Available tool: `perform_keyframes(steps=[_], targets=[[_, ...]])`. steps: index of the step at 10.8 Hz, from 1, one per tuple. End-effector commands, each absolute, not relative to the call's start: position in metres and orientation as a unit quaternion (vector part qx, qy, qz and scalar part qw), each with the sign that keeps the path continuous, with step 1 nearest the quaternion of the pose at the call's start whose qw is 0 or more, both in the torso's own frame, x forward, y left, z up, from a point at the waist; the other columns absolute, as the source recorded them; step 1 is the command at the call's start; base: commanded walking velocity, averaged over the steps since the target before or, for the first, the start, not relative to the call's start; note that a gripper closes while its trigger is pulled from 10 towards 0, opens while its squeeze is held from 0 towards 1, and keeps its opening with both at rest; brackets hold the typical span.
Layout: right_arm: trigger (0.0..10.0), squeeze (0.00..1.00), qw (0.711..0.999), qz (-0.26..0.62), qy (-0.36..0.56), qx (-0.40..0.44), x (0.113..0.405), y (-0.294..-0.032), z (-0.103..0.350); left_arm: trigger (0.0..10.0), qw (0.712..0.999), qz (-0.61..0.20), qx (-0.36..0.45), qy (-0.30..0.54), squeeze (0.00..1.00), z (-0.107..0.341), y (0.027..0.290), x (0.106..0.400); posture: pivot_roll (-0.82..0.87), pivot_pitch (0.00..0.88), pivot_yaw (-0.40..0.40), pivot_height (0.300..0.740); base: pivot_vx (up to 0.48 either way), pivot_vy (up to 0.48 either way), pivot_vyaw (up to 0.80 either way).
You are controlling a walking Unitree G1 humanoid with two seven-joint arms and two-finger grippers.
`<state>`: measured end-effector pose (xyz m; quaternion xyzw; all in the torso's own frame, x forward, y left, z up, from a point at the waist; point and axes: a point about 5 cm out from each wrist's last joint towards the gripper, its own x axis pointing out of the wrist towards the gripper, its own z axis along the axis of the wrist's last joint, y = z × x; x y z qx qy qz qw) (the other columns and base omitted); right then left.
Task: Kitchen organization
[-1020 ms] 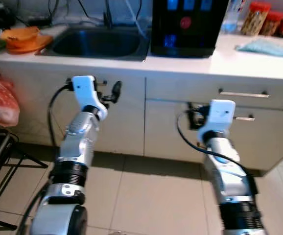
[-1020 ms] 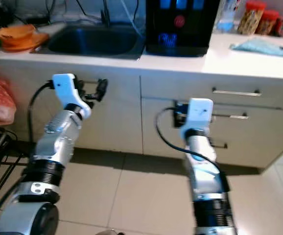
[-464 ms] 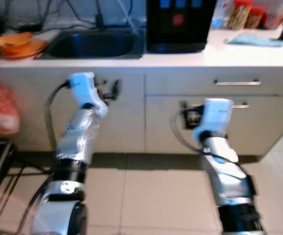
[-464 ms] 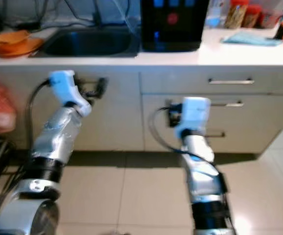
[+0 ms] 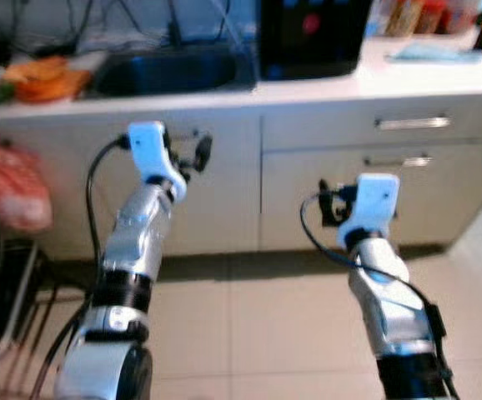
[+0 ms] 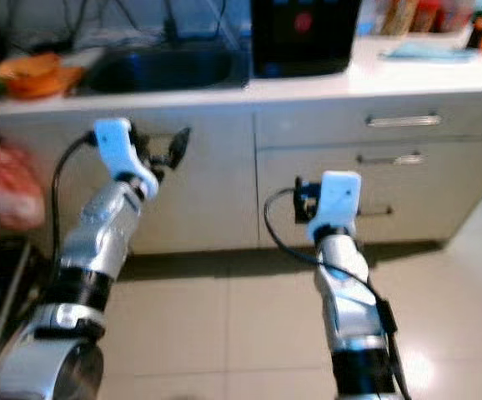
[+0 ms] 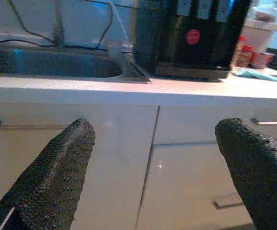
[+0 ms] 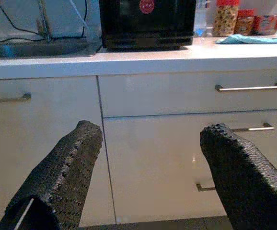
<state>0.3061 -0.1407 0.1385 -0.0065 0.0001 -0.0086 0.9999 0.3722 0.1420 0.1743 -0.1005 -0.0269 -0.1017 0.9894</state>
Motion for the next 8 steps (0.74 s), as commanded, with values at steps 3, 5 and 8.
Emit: perform_keyframes(steps=[3, 5, 8], targets=[[10.0, 0.0, 1.0, 0.01, 0.001, -0.003, 0.3051, -0.1321, 0.1408, 10.0, 0.991, -0.085, -0.097, -0.025, 0.0, 0.174, 0.1509, 0.3722, 0.01, 0.0, 0.069, 0.74, 0.0, 0.48, 0.0], [10.0, 0.0, 0.999, 0.013, -0.024, -0.025, 0.305, -0.1316, 0.1467, 10.0, 0.991, -0.085, -0.091, -0.042, 0.0, 0.1779, 0.1506, 0.3716, 0.01, 0.0, 0.068, 0.74, 0.0, 0.0, 0.0], [10.0, 0.0, 0.998, 0.028, -0.037, -0.034, 0.3042, -0.1272, 0.15, 10.0, 0.992, -0.086, -0.087, -0.043, 0.0, 0.1787, 0.1499, 0.3721, 0.01, 0.0, 0.067, 0.74, 0.0, 0.0, 0.79]])
